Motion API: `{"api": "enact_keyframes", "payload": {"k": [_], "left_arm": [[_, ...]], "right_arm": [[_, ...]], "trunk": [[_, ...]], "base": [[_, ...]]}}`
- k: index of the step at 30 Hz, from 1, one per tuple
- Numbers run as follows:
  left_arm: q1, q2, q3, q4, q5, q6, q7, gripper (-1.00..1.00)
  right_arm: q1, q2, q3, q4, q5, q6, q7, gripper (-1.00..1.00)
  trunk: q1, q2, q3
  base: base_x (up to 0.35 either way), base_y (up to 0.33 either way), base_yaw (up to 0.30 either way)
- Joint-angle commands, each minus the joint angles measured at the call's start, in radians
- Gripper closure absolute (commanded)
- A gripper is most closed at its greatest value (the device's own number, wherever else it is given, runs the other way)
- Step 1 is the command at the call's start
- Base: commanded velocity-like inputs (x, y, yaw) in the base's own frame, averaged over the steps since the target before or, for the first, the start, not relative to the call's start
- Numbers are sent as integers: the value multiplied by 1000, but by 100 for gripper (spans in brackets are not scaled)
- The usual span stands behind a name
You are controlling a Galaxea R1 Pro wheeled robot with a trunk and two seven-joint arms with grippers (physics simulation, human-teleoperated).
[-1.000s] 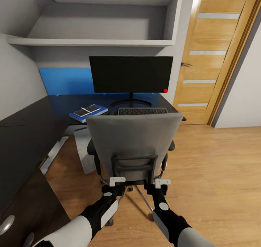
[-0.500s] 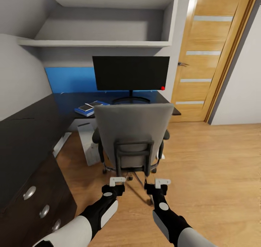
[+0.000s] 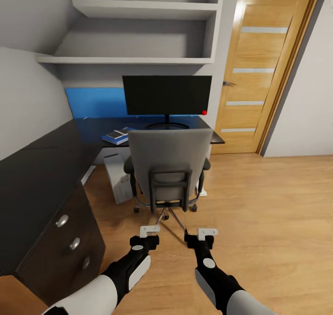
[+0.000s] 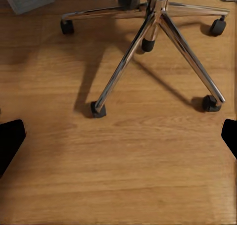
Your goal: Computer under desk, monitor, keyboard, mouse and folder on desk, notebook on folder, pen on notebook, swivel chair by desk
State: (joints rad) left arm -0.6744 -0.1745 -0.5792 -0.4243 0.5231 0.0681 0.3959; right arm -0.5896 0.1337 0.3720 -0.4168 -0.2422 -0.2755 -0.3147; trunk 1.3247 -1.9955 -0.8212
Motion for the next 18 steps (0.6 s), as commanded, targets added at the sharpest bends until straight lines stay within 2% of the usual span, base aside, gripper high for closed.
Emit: {"api": "enact_keyframes", "payload": {"k": [1, 11, 18], "left_arm": [[-1, 0, -4, -1, 1, 5, 8, -100], [-1, 0, -2, -1, 2, 6, 9, -100], [-1, 0, 1, -5, 3, 5, 13, -100]], "right_arm": [[-1, -1, 8, 1, -10, -5, -6, -100], [-1, 0, 8, 1, -11, -4, -6, -100], [-1, -1, 6, 1, -9, -8, -7, -100]], "trunk": [[-5, 7, 2], [-43, 77, 34], [-70, 126, 56]], "base": [[-337, 0, 0], [-323, 0, 0], [-29, 0, 0]]}}
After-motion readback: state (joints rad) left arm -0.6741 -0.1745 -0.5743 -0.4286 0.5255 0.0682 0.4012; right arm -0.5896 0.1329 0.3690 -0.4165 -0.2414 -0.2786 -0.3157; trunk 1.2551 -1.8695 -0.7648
